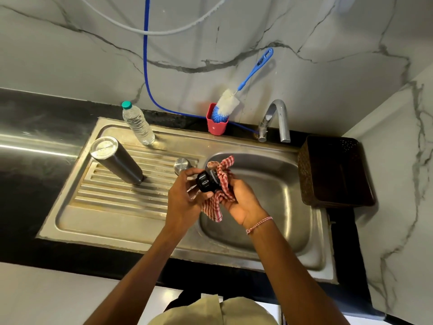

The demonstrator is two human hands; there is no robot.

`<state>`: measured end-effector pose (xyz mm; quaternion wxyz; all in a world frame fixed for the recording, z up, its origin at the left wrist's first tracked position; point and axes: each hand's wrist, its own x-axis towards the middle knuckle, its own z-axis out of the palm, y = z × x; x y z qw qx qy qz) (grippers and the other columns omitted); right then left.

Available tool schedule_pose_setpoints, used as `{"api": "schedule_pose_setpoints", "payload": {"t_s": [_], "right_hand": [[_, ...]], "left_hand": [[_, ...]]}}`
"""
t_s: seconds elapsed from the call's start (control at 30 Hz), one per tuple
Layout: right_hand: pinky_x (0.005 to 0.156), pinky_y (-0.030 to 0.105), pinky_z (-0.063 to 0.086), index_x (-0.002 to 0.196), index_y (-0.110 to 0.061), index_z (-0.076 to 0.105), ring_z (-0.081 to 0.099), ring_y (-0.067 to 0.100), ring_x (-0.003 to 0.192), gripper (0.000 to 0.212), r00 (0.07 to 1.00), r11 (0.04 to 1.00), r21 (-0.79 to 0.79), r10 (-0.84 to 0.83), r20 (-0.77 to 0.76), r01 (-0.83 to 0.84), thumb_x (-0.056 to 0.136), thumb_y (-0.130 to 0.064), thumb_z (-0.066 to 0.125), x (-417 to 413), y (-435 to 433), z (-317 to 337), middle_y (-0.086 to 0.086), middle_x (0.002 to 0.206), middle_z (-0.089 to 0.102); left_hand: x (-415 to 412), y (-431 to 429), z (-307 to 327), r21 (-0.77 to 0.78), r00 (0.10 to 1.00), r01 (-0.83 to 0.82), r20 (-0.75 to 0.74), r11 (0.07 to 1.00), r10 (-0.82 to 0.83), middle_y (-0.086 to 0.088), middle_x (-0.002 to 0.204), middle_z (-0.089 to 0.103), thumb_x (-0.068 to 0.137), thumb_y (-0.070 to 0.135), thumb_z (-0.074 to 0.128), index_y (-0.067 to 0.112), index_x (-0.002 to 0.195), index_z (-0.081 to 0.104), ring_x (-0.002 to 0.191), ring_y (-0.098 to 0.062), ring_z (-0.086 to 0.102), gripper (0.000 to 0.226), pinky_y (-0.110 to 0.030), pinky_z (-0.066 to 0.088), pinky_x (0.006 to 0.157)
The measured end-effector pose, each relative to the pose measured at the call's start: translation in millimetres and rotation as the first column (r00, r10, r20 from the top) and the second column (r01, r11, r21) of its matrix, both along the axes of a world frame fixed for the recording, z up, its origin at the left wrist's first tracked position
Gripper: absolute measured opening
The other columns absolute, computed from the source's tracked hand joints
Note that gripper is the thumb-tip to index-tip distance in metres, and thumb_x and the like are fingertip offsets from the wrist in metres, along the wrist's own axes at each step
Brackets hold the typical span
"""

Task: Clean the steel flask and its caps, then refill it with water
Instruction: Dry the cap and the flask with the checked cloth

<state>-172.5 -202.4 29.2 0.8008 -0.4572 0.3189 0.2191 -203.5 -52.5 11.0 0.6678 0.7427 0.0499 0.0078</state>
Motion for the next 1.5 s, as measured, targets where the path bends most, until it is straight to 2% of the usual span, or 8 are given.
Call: {"api": "schedule_pose_setpoints", "payload": {"t_s": [0.23,0.4,0.57,0.7,0.87,1.03,1.3,1.5], "right_hand": [[0.078,0.04,0.058,0.102,-0.008,0.075,0.072,0.021,0.074,0.02,0.993,0.987,0.107,-0.113,-0.035,0.116,0.1,-0.015,0.056,-7,14,-14,0.012,0.087,0.076],[0.076,0.042,0.057,0.115,-0.009,0.074,0.07,0.022,0.071,0.026,0.981,0.967,0.165,-0.192,-0.03,0.194,0.102,-0.019,0.054,-10,18,-31,0.009,0.082,0.073],[0.082,0.044,0.055,0.122,-0.012,0.072,0.07,0.022,0.075,0.029,0.97,0.955,0.171,-0.244,-0.017,0.243,0.104,-0.022,0.052,-9,18,-45,0.01,0.088,0.071],[0.102,0.057,0.049,0.126,-0.011,0.069,0.066,0.04,0.113,0.032,0.964,0.942,0.207,-0.258,-0.063,0.266,0.102,-0.026,0.055,-5,25,-53,0.019,0.115,0.071],[0.088,0.047,0.057,0.13,-0.011,0.067,0.067,0.033,0.108,0.038,0.962,0.946,0.172,-0.264,-0.075,0.273,0.098,-0.03,0.058,0,32,-57,0.017,0.128,0.066],[0.102,0.052,0.051,0.132,-0.011,0.066,0.064,0.035,0.116,0.05,0.962,0.947,0.168,-0.267,-0.062,0.274,0.087,-0.033,0.065,-1,32,-63,0.018,0.13,0.065],[0.103,0.056,0.049,0.13,-0.008,0.066,0.069,0.036,0.109,0.038,0.95,0.934,0.178,-0.309,-0.039,0.311,0.098,-0.029,0.059,-7,16,-63,0.018,0.122,0.07],[0.085,0.047,0.059,0.127,-0.008,0.067,0.073,0.031,0.1,0.036,0.937,0.923,0.162,-0.345,-0.045,0.348,0.099,-0.029,0.06,-11,2,-59,0.016,0.12,0.071]], "left_hand": [[-1,33,-21,-0.094,0.968,-0.191,-0.182,0.977,0.172,-0.001,0.128,0.068,0.08,0.001,0.084,0.016,0.137,0.058,0.11,-0.013,0.072,0.064,-0.028,0.06,0.088],[0,75,-44,0.186,0.931,-0.251,-0.221,0.95,0.289,0.004,0.116,0.071,0.078,0.012,0.089,0.023,0.131,0.06,0.096,-0.008,0.073,0.062,-0.026,0.06,0.082],[12,102,-68,0.469,0.959,-0.075,-0.206,0.88,0.192,0.001,0.108,0.074,0.077,0.019,0.09,0.022,0.123,0.067,0.094,-0.013,0.071,0.052,-0.029,0.06,0.084],[24,106,-84,0.671,0.977,0.117,-0.211,0.732,0.037,-0.001,0.119,0.072,0.074,0.025,0.091,0.031,0.133,0.055,0.106,-0.022,0.068,0.069,-0.034,0.057,0.091],[39,95,-86,0.741,0.974,0.187,-0.224,0.645,-0.025,-0.004,0.13,0.067,0.078,0.028,0.088,0.031,0.141,0.048,0.116,-0.026,0.064,0.075,-0.041,0.056,0.092],[43,94,-94,0.794,0.972,0.219,-0.226,0.567,-0.059,-0.001,0.14,0.062,0.08,0.034,0.087,0.026,0.142,0.05,0.122,-0.025,0.061,0.073,-0.041,0.055,0.093],[81,92,-92,0.754,0.989,0.119,-0.15,0.646,-0.006,-0.007,0.145,0.053,0.077,0.051,0.084,0.019,0.147,0.043,0.12,-0.029,0.061,0.087,-0.043,0.059,0.089],[128,74,-92,0.834,0.94,0.342,-0.307,0.434,-0.15,-0.014,0.148,0.044,0.074,0.039,0.089,0.025,0.155,0.032,0.124,-0.038,0.054,0.1,-0.05,0.055,0.092]]}}
